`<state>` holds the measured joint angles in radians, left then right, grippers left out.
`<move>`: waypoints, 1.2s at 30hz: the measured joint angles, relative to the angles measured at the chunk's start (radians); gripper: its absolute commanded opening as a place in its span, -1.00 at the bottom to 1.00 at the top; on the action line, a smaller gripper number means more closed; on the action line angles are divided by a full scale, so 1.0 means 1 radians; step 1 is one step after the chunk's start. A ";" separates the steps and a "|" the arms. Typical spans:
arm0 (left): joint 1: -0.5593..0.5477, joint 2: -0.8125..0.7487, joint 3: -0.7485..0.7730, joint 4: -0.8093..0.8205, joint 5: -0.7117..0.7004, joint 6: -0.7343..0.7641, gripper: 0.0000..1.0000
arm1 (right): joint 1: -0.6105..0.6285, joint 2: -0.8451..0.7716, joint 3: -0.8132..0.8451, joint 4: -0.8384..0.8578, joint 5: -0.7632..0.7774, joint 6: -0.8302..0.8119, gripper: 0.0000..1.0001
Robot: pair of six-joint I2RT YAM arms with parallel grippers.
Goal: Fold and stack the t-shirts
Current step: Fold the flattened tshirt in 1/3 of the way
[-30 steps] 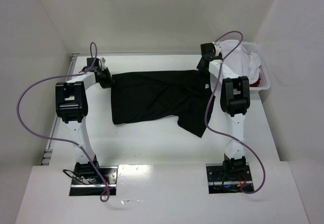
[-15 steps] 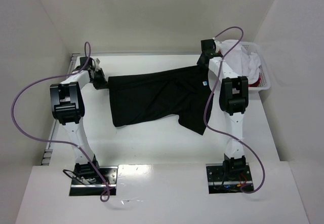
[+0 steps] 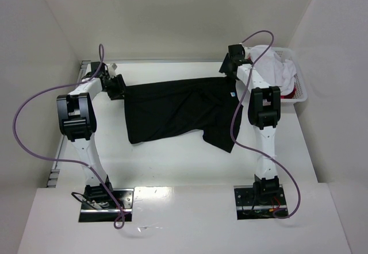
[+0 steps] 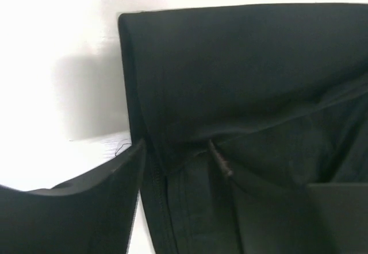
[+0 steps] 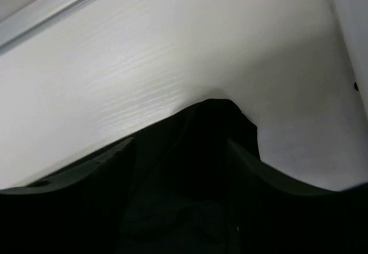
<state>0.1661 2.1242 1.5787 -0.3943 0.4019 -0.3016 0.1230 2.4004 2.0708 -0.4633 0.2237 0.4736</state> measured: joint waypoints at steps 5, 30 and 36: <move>0.000 0.000 0.017 -0.010 0.018 0.013 0.26 | -0.001 -0.019 -0.045 0.015 -0.060 -0.007 0.53; -0.019 0.000 0.006 0.008 0.042 0.004 -0.43 | 0.003 -0.167 -0.385 0.102 -0.180 0.006 -0.22; -0.026 0.000 -0.001 0.012 0.042 0.003 -0.90 | 0.003 -0.209 -0.428 0.098 -0.174 0.006 -0.77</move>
<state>0.1406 2.1242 1.5776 -0.3824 0.4438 -0.2985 0.1265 2.1910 1.6428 -0.3653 0.0498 0.4797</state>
